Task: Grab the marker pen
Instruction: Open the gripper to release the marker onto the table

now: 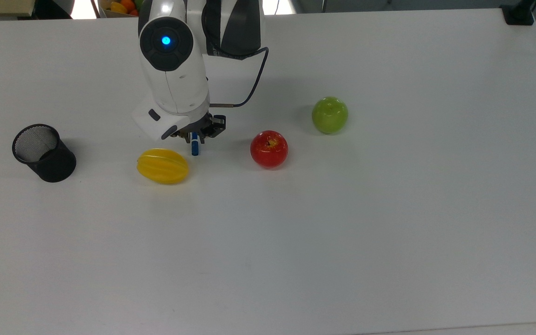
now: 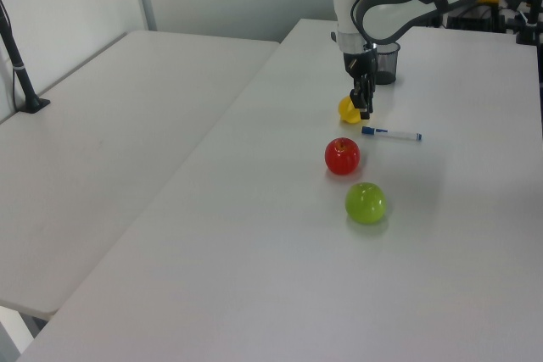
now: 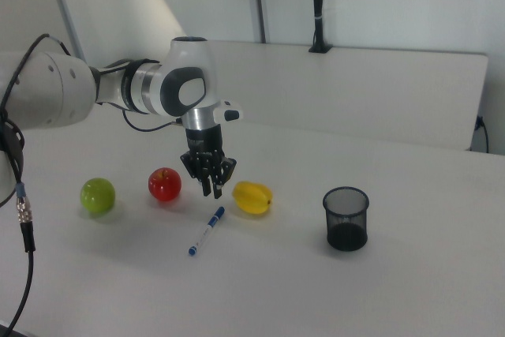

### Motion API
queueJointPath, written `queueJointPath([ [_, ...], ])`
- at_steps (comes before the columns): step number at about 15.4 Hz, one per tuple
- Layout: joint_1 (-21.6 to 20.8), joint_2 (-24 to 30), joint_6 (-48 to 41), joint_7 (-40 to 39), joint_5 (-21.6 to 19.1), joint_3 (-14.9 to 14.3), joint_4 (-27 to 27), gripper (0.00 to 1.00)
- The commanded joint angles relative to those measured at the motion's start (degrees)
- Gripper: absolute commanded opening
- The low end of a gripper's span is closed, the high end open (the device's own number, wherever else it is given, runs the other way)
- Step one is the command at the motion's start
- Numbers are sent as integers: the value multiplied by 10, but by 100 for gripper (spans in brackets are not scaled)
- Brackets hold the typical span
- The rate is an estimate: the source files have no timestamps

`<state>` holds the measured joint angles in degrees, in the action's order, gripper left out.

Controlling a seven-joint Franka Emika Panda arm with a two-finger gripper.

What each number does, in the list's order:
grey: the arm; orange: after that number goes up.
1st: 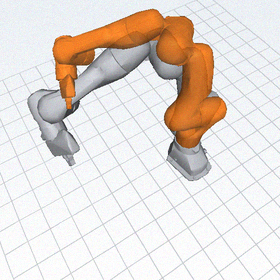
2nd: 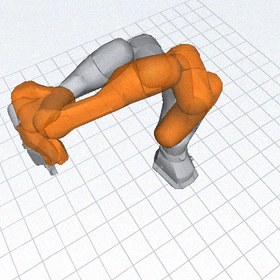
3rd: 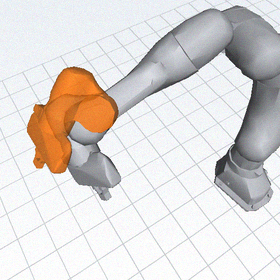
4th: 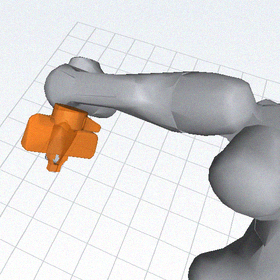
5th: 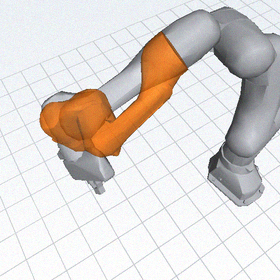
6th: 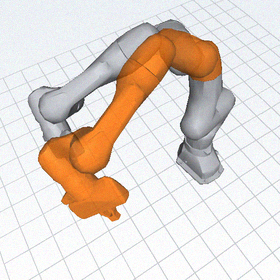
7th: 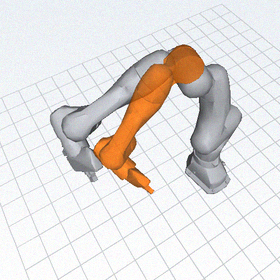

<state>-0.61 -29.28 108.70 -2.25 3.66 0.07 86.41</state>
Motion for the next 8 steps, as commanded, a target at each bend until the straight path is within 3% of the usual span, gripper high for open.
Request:
queueJointPath([
  [1,-11,6,6,-6,10,-8,4,65],
  [2,-11,9,5,-4,12,-9,3,93],
  [3,-11,13,3,5,18,-9,2,100],
  [8,-9,51,-4,60,37,-9,1,100],
])
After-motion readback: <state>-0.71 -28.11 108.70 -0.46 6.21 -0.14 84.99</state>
